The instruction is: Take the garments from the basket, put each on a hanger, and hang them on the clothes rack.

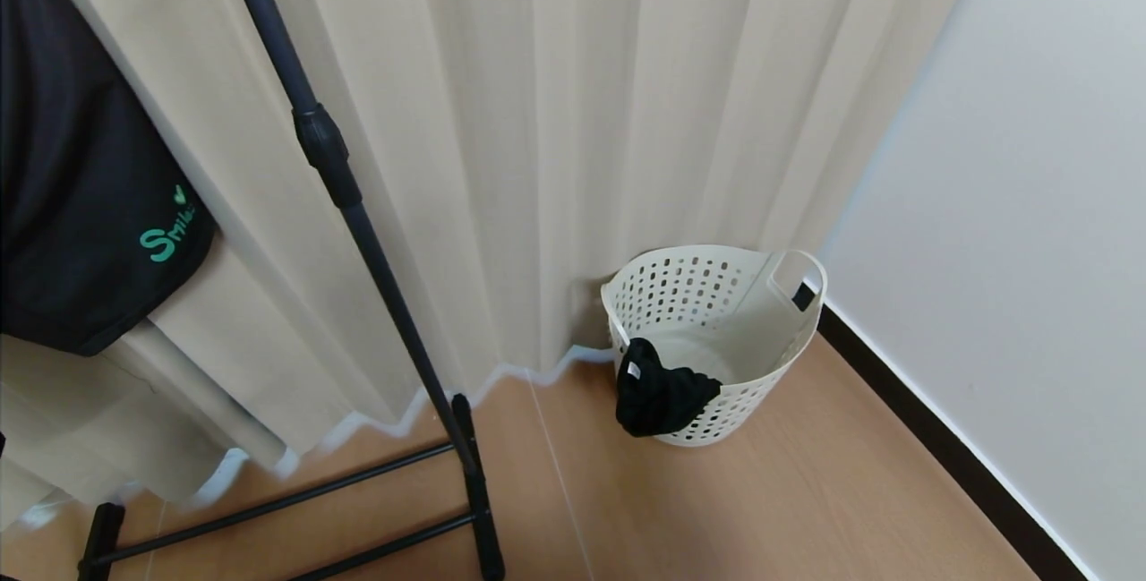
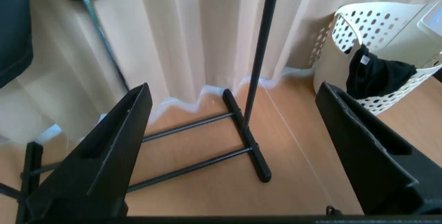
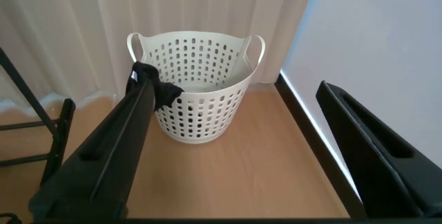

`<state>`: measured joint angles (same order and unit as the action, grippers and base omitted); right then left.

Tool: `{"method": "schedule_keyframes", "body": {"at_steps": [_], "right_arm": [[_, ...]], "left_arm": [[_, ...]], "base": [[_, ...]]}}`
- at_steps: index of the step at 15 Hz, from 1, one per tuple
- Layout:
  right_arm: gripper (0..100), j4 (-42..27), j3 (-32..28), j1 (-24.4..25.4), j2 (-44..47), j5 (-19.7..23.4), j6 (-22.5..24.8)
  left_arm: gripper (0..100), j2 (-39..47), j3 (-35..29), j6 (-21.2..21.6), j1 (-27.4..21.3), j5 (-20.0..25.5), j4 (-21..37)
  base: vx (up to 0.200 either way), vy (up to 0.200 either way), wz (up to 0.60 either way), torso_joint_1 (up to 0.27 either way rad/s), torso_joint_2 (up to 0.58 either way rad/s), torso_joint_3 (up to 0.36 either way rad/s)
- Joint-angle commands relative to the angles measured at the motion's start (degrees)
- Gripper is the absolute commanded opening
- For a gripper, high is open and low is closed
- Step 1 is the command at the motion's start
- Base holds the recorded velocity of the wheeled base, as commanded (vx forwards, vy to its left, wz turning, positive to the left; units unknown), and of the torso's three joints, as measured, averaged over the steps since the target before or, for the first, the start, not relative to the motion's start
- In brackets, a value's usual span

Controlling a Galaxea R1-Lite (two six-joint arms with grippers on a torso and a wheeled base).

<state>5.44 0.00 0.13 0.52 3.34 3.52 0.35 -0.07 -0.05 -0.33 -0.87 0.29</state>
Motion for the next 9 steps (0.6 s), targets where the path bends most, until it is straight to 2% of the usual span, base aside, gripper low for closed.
{"method": "schedule_keyframes", "body": {"at_steps": [1,9], "right_arm": [[100,0.0,0.0,0.0,0.0,0.0,0.1],[100,-0.3,0.0,0.0,0.1,-0.3,0.3]], "left_arm": [[100,0.1,0.1,-0.1,0.1,-0.1,0.0],[100,0.1,0.0,-0.2,0.0,-0.1,0.0]], "base": [[0.0,0.0,0.0,0.002,0.0,-0.207],[0.0,0.0,0.0,0.002,0.0,-0.201]]}}
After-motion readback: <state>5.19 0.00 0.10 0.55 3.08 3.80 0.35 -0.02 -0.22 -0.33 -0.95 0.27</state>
